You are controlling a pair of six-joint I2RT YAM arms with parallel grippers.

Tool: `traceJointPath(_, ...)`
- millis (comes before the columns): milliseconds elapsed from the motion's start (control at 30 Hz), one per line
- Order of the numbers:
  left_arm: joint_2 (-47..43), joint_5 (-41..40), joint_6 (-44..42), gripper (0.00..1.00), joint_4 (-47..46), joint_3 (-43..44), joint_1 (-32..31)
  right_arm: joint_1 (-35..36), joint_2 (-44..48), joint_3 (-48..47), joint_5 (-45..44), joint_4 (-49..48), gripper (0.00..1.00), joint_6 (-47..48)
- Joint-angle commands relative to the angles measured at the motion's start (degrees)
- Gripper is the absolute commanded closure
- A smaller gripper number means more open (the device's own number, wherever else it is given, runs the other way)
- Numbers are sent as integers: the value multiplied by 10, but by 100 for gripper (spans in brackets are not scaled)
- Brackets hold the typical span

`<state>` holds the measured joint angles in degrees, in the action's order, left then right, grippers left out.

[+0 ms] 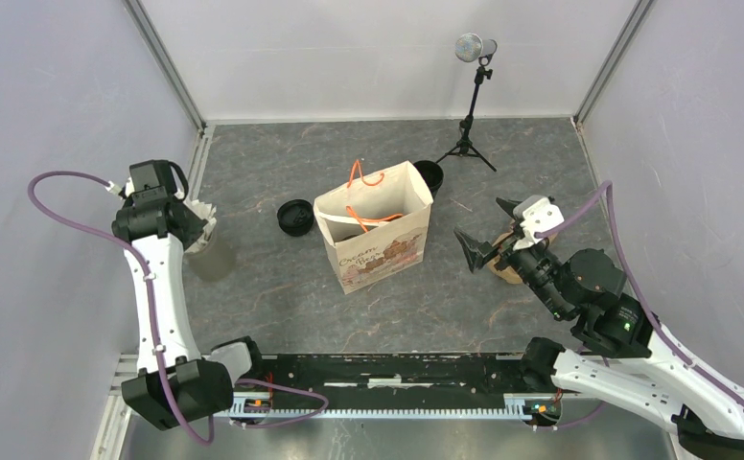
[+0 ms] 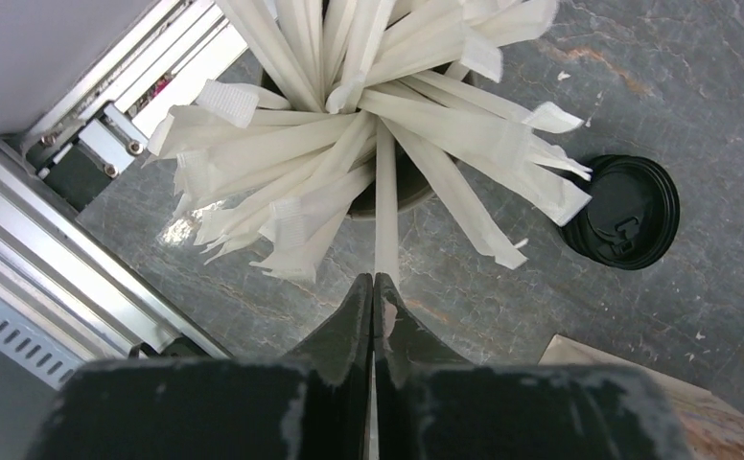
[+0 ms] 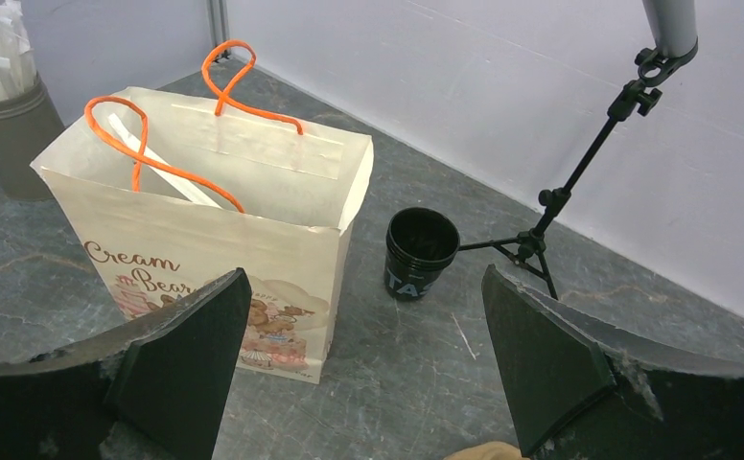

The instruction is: Pack the takeout coffee

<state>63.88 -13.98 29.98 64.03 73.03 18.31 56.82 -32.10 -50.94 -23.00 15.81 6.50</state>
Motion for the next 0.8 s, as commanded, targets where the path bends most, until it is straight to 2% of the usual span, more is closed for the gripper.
traceJointPath(0,-15,21,-40,98,17,52,3,-2,-5,-11,1,-29,3,-1)
traceJointPath(400,-65,19,-30,97,69,132,3,-2,-23,-34,2,-15,3,1)
traceJointPath(500,-77,18,-6,72,69,107,3,-2,-31,-41,4,-14,3,3)
traceJointPath(567,-84,30,12,65,52,81,3,-1,-35,-43,9,-17,3,2)
traceJointPath(633,-83,35,26,61,40,63,3,-2,-38,-47,17,-18,3,-1)
traceJointPath(767,-68,32,34,59,15,40,3,-2,-37,-50,24,-21,3,-11)
